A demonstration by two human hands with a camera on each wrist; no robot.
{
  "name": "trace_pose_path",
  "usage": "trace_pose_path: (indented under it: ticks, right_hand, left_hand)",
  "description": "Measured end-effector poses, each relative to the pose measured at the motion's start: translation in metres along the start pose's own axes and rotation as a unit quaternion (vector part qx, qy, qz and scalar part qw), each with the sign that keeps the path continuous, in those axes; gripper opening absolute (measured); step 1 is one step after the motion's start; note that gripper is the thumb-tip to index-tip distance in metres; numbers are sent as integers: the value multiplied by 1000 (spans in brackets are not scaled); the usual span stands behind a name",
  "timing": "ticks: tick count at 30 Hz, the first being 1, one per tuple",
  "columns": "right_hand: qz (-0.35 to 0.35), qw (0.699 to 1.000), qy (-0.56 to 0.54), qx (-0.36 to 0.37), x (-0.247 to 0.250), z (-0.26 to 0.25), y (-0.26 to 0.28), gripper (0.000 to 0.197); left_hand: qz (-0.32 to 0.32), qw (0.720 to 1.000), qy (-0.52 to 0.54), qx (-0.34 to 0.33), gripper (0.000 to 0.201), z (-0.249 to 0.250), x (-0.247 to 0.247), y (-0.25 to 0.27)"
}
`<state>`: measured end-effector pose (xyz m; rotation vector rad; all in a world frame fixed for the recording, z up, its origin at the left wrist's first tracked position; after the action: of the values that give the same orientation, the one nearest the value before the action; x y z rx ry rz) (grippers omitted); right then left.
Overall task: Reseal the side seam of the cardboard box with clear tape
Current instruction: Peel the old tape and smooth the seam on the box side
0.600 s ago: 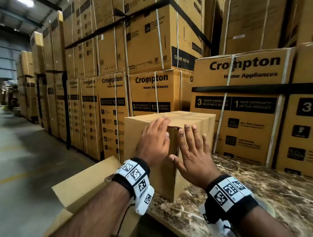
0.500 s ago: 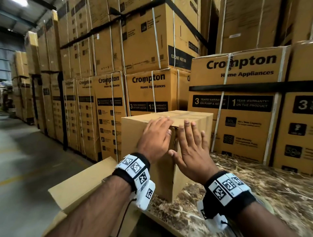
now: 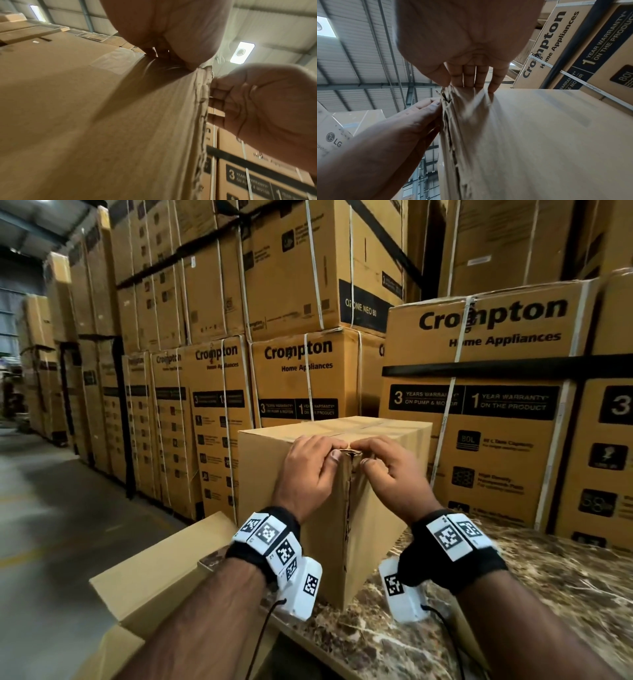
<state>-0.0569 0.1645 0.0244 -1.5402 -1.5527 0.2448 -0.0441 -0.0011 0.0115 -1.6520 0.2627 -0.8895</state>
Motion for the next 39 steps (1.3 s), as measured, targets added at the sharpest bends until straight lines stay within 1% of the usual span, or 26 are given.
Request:
trace_pose_path:
  ticks: [3,5,9,13,16,19,21,26,32,36,39]
  right_hand:
    - [5,1000,10,-1,-3,-3,-1,34]
    - [10,1000,22,10,-4,-6,0,34]
    - [-6,999,40,18,1,-15,1,39]
    - [-16,997,70,18,3,-25,4,42]
    - [-17,996,86,15,2,-27,8,35]
    - [-4,996,91,19,-1,-27,9,35]
    - [11,996,82,31,-3,-25,12,33]
    - [44,996,62,40,-8,-17,20,41]
    - [66,997,16,43,-6,-12,20,39]
    - [76,996,16,45,-7,-11,20,33]
    - [80,996,13,45,-8,-12,20,33]
  left_hand:
    - [35,999,7,3,27,1,-1,1]
    - [47,999,3,9,26,3,1,2]
    - [57,998,12,25,25,6,5,5]
    - [86,996,21,32,22,6,8,4]
    - [88,996,27,21,20,6,12,7]
    - [85,996,32,26,21,4,15,9]
    - [86,995,29,30,21,4,14,9]
    - [87,996,17,18,22,8,12,12]
    - [71,997,-2,-21,22,10,15,13]
    - [87,996,-1,-21,21,12,11,14]
    - [90,996,0,-17,22,10,9,15]
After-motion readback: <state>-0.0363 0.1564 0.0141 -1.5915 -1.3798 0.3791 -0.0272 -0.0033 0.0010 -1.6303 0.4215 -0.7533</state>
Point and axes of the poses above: each hand's wrist, its own y-axis away from the middle knuckle, its own x-axis out of the back of the hand, z = x × y, the point moved 1 cm from there along -y, towards the middle knuckle, and after that the axes turned 15 degrees about -x, right-handed, at the moved point
